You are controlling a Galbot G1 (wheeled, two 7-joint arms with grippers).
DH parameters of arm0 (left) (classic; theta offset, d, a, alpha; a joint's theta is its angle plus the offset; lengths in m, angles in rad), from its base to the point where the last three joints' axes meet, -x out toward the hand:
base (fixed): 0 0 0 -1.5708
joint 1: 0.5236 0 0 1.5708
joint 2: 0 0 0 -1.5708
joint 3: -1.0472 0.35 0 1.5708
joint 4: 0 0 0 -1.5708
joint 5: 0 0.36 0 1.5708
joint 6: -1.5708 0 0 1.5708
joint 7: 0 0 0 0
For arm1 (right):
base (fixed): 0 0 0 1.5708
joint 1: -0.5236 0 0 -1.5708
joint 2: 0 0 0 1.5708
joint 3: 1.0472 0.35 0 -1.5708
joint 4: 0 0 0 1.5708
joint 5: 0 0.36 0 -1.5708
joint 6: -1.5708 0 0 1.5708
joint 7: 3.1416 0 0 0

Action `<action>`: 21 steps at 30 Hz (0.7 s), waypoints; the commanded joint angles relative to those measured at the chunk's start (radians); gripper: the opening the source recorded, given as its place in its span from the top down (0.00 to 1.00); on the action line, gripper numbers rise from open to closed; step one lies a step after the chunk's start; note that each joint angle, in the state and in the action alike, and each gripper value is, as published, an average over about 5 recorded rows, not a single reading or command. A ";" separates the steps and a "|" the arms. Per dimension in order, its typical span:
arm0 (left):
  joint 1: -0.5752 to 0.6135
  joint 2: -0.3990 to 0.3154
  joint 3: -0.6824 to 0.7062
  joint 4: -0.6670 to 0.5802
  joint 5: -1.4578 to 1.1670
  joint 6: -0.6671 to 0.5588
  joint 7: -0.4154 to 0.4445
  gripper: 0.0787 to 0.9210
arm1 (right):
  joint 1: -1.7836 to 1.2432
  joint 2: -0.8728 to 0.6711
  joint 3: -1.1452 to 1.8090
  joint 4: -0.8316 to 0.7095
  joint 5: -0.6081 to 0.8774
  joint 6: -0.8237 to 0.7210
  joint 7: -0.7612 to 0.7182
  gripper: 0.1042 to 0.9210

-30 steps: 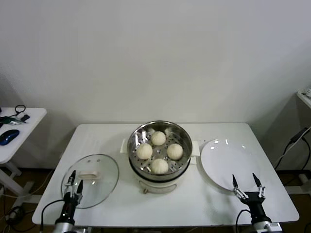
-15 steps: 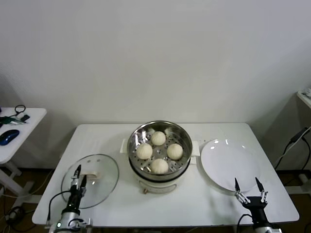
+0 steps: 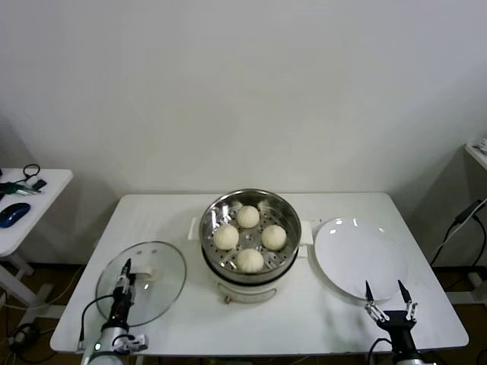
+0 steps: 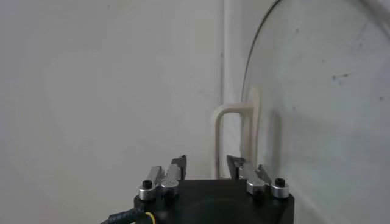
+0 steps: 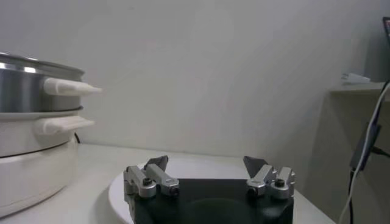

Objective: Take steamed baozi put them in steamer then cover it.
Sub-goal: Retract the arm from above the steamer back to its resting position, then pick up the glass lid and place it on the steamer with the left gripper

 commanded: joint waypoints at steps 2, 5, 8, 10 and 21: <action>-0.018 -0.001 0.002 0.020 -0.006 0.007 0.005 0.58 | -0.003 0.011 -0.001 0.003 -0.007 0.003 0.000 0.12; -0.018 0.001 0.001 0.015 -0.007 0.008 0.006 0.69 | -0.003 0.010 0.001 0.005 -0.008 0.003 0.000 0.12; -0.015 0.002 0.001 0.009 -0.008 0.009 0.007 0.79 | -0.002 0.010 0.004 0.012 -0.009 0.000 0.001 0.12; -0.009 0.002 0.001 -0.002 -0.013 0.009 0.008 0.86 | -0.001 0.009 0.007 0.017 -0.010 -0.004 0.003 0.12; 0.064 0.089 -0.008 -0.288 -0.209 0.056 0.117 0.93 | 0.014 0.006 0.033 0.019 -0.100 -0.097 0.071 0.12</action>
